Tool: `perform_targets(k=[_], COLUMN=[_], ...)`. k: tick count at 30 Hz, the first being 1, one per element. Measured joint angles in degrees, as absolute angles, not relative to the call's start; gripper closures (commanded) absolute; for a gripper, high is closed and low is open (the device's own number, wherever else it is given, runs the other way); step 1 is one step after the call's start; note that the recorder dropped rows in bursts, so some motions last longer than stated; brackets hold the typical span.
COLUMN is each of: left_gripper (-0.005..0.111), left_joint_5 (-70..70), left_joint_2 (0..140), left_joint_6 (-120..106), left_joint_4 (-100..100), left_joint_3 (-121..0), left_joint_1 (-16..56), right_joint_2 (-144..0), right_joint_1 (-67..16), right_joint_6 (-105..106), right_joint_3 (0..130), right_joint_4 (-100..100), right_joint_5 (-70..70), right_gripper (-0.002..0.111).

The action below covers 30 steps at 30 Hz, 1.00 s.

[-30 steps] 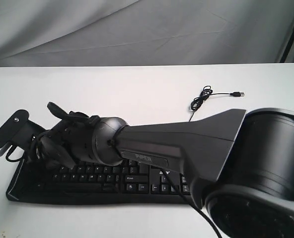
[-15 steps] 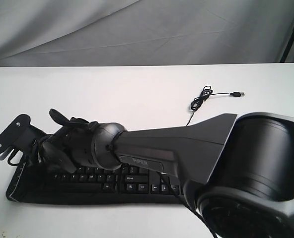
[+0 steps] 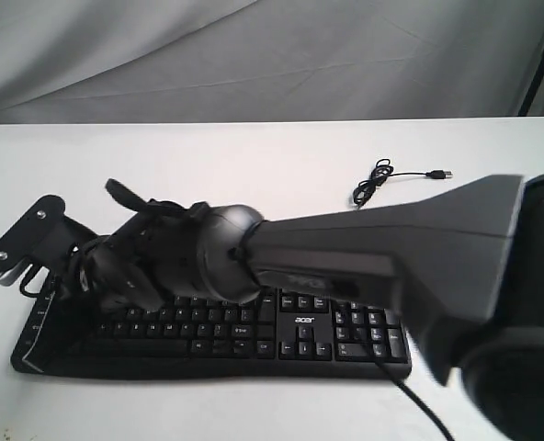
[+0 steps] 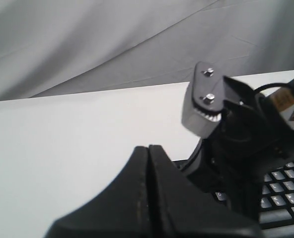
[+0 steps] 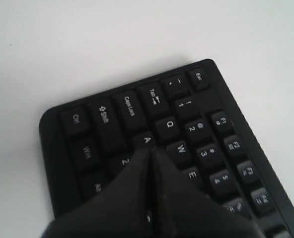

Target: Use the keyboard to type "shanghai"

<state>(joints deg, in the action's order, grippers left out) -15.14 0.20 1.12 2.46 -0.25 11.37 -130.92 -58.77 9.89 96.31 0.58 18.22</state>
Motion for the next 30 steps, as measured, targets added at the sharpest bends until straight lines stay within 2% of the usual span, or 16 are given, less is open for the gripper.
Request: perform_targets(k=[6, 12, 30], left_gripper=[0.107, 0.107, 0.107], left_joint_5=[-15.14, -15.14, -15.14], left_joint_2=[0.20, 0.20, 0.20], left_joint_6=[1.12, 1.12, 1.12], left_joint_4=[2.46, 2.46, 2.46], left_joint_3=[-0.25, -0.25, -0.25], left_joint_1=[11.37, 11.37, 11.37], right_joint_2=[-120.47, -117.24, -119.31], right_joint_1=[-55.36, -51.69, -50.54], right_joint_6=[7.73, 6.71, 6.71], right_joint_3=[80.26, 69.82, 68.35], right_joint_4=[0.58, 1.85, 2.43], right_joint_5=[11.20, 6.23, 0.52], right_gripper=[0.108, 0.108, 0.108])
